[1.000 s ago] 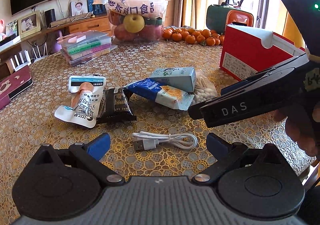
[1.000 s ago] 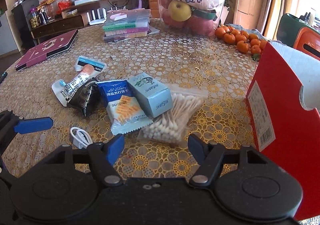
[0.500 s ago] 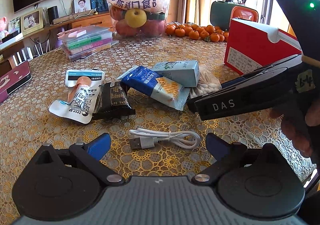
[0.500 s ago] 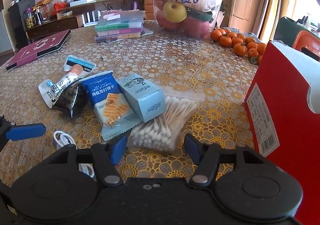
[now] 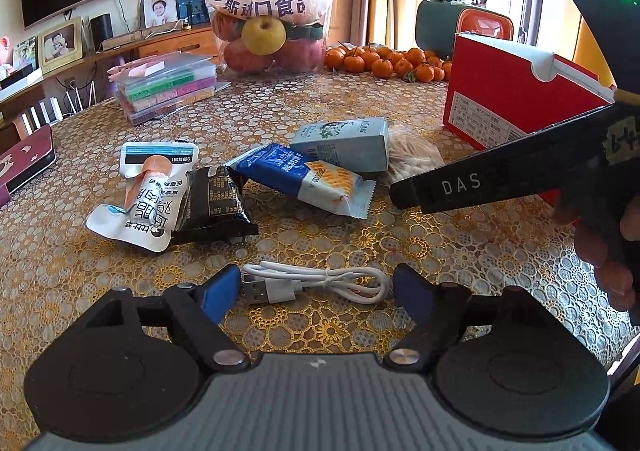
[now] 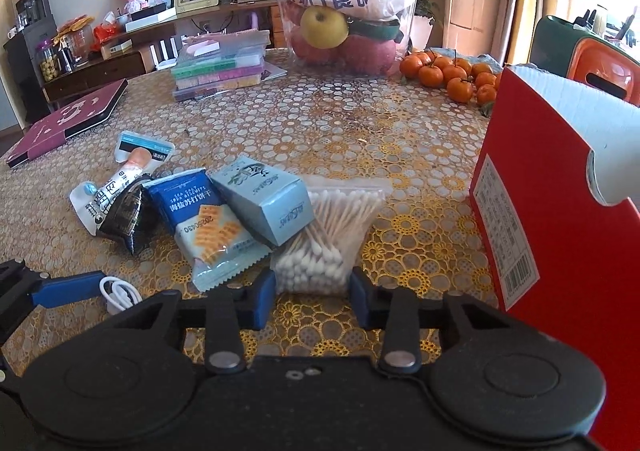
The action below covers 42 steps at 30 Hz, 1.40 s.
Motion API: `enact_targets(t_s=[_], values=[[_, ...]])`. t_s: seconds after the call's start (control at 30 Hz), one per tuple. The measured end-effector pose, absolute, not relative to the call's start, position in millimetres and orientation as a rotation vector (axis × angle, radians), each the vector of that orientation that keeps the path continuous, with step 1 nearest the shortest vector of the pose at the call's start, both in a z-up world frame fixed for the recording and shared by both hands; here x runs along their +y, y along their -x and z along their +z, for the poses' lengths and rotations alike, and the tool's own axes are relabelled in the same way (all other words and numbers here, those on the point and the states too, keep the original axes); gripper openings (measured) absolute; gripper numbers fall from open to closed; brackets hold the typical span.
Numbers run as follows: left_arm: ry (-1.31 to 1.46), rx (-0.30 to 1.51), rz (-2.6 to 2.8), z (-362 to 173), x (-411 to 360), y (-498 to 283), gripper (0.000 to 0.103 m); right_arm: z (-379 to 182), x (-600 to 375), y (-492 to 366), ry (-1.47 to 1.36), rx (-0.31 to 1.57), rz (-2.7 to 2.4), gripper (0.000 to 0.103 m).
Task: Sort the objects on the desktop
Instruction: 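Grasp the cotton swab bag with the right tool while the left tool grasps the white USB cable, then carry the cotton swab bag and USB cable over the red shoebox with both tools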
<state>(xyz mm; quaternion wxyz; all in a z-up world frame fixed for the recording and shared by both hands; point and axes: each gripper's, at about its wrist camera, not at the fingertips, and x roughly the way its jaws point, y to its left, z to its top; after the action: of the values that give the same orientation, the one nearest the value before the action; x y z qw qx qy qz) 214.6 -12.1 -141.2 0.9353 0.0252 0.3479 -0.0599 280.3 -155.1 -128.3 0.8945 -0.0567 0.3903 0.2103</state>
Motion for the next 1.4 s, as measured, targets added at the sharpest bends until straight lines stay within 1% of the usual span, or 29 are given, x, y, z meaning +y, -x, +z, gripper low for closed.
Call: enact_targets(t_s=[0.03, 0.1, 0.27, 0.8, 1.13, 1.4], values=[[-0.051, 0.713, -0.123, -141, -12, -215, 0.082, -128, -156, -280, 0.113, 0.81, 0.434, 0.037], [-0.05, 0.714, -0.124, -140, -13, -216, 0.077, -128, -157, -279, 0.106, 0.807, 0.428, 0.036], [-0.05, 0.723, -0.125, -139, -15, -216, 0.075, -126, -161, -272, 0.106, 0.8, 0.427, 0.033], [-0.009, 0.731, -0.147, -125, -19, -202, 0.075, -107, -185, -237, 0.103, 0.755, 0.401, 0.025], [0.008, 0.712, -0.156, -108, -23, -186, 0.075, -88, -196, -206, 0.105, 0.713, 0.418, 0.025], [0.009, 0.681, -0.179, -83, -28, -171, 0.075, -63, -207, -182, 0.091, 0.675, 0.438, 0.025]])
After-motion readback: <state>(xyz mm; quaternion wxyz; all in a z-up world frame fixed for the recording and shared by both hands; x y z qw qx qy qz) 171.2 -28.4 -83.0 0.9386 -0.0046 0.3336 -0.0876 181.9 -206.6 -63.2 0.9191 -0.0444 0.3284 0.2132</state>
